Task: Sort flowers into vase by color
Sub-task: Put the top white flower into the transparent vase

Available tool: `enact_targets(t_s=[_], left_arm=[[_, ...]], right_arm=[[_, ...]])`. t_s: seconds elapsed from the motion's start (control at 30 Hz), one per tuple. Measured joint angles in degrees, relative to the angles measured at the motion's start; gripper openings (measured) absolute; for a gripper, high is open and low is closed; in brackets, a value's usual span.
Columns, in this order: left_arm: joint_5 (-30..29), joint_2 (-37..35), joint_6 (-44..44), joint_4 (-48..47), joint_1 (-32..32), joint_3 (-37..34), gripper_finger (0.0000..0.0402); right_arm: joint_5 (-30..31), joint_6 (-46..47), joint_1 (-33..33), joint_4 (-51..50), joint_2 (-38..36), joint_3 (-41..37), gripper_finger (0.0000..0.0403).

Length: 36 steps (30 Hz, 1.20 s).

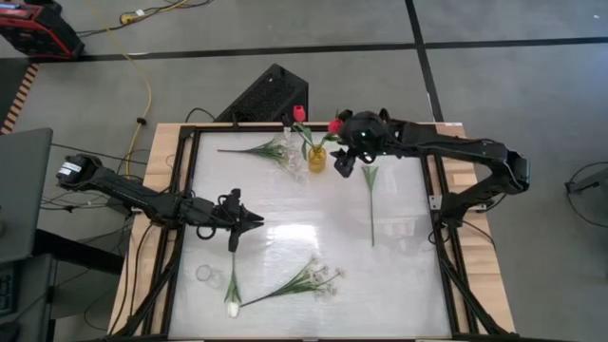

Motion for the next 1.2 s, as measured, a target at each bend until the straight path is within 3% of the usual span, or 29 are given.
enact_targets(t_s=[0.37,0.53,0.63,0.77,0.93,1.2], left_arm=[[0.3,0.0,-0.3,-3.1,0.0,0.0,0.0062],[3.2,0.0,-0.9,-4.5,-1.1,0.0,0.0087],[1.6,0.0,-0.9,-4.4,-2.7,0.0,0.0110],[-1.3,1.3,-1.0,-2.2,-4.4,0.0,0.0142],[-1.0,7.7,0.4,4.0,-4.9,0.0,0.0175],[0.0,17.7,3.1,19.1,-3.1,0.0,0.0186]], right_arm=[[0.0,2.6,5.0,-19.8,0.0,5.6,0.0234],[0.1,9.4,8.8,-29.0,0.0,5.6,0.0234],[0.3,12.4,12.2,-31.2,-0.6,3.2,0.0234],[0.7,16.4,16.2,-29.3,-3.3,-4.2,0.0230],[6.9,28.8,16.5,-21.2,-6.1,-14.7,0.0219],[9.5,42.3,15.4,-14.2,-2.8,-24.0,0.0214]])
